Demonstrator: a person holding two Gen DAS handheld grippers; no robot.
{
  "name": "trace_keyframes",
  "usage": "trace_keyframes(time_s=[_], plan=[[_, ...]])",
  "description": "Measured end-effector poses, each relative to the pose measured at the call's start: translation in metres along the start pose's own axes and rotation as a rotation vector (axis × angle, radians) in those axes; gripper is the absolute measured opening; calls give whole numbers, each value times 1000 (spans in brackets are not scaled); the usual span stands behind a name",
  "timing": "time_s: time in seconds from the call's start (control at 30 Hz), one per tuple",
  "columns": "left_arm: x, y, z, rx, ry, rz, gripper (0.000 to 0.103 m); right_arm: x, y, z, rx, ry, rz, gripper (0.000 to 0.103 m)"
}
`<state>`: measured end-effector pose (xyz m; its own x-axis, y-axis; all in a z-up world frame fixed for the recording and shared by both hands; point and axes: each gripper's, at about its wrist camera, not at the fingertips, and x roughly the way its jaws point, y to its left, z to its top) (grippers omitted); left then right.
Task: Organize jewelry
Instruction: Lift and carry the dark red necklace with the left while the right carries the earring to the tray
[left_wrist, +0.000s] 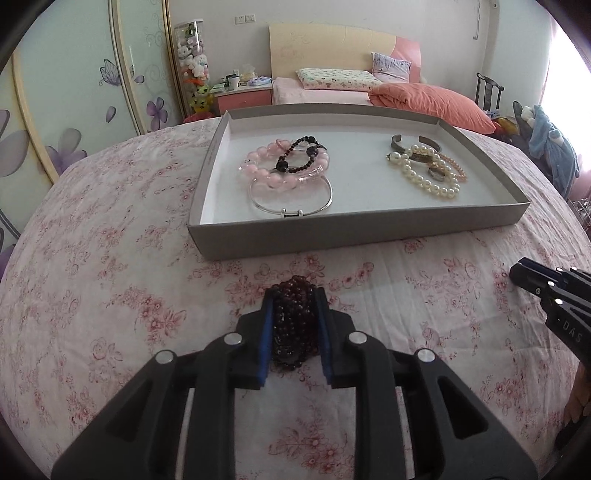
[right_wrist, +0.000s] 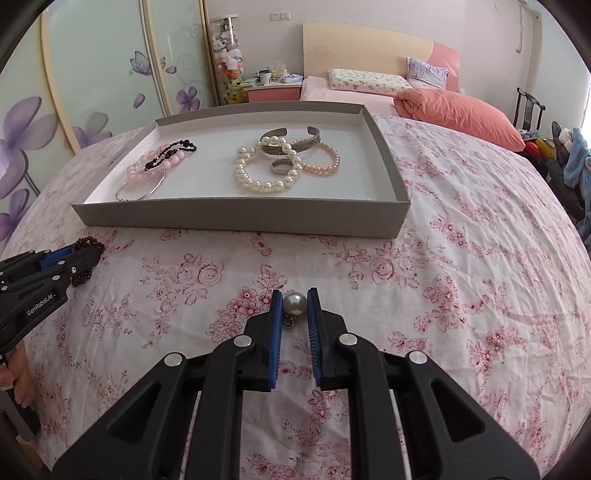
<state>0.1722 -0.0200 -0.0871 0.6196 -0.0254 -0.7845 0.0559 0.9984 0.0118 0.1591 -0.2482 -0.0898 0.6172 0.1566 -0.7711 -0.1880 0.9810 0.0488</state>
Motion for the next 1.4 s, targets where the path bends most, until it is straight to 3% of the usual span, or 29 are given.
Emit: trace_keyframes(time_s=[0.33, 0.5, 0.77, 1.1, 1.27, 1.4], plan=[[-1, -1, -3, -9, -4, -6, 17, -1, 0, 0, 3, -2, 3, 14], [-11, 2, -5, -26, -25, -14, 16, -16, 2, 0, 14, -47, 13, 14], [-54, 4, 0, -51, -158, -19, 13, -53, 13, 8, 26, -176, 37, 14], [-117, -18, 2, 25, -408, 32, 13, -106, 32, 16, 7, -414, 40, 14], [-132, -27, 3, 44, -469, 49, 13, -123, 39, 17, -11, -512, 22, 14], [-135, -28, 5, 41, -477, 53, 13, -127, 40, 18, -17, -532, 17, 14]])
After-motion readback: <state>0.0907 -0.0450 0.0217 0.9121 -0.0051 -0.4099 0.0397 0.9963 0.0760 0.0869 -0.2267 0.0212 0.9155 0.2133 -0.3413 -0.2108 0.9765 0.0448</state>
